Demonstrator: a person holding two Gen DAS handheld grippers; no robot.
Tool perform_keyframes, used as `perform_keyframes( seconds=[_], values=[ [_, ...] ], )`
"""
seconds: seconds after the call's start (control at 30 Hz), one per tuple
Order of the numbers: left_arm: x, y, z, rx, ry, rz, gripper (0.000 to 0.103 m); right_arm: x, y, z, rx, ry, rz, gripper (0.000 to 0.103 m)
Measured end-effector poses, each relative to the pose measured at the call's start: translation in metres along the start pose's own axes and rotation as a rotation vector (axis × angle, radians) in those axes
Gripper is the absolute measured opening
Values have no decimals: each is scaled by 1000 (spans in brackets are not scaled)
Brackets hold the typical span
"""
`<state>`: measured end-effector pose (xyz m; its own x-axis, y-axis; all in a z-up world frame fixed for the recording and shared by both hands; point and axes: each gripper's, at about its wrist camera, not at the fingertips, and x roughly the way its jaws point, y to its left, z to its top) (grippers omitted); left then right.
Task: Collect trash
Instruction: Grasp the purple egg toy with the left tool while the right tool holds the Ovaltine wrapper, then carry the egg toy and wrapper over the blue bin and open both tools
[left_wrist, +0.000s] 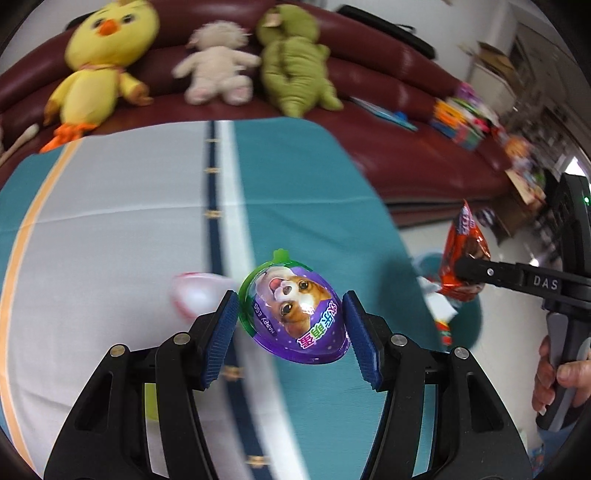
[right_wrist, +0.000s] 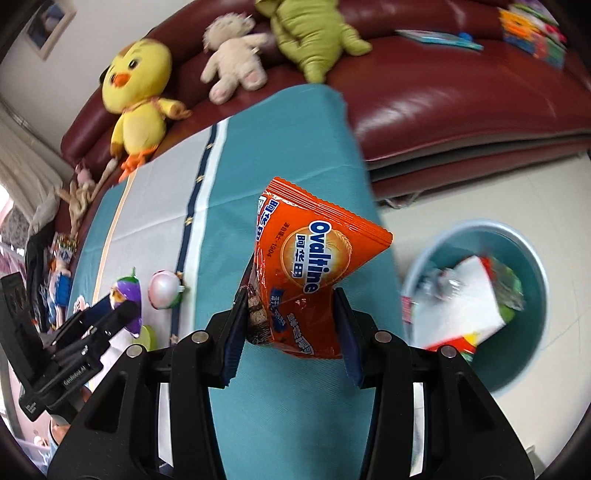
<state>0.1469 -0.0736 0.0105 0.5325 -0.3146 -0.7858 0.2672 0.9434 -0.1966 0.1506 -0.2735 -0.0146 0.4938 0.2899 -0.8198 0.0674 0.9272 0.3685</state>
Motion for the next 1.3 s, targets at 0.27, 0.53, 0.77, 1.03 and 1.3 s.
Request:
perform_keyframes(
  seconds=[0.27, 0.53, 0.77, 1.03, 1.3],
  values=[
    [23, -93, -1, 156, 40, -106, 59, -50, -82, -21, 123, -77, -43, 43],
    [49, -155, -6, 241, 90, -150, 59, -69, -150, -40, 218, -88, -78, 43],
    [74, -178, -8, 266, 144, -134, 59, -52, -182, -49, 253, -57, -76, 48],
    [93, -191, -6, 290, 178, -121, 59, -37, -206, -52, 303, -33, -48, 68],
    [110, -206, -8, 312, 210, -119, 59, -42, -227, -52, 332, -42, -65, 73]
  ],
)
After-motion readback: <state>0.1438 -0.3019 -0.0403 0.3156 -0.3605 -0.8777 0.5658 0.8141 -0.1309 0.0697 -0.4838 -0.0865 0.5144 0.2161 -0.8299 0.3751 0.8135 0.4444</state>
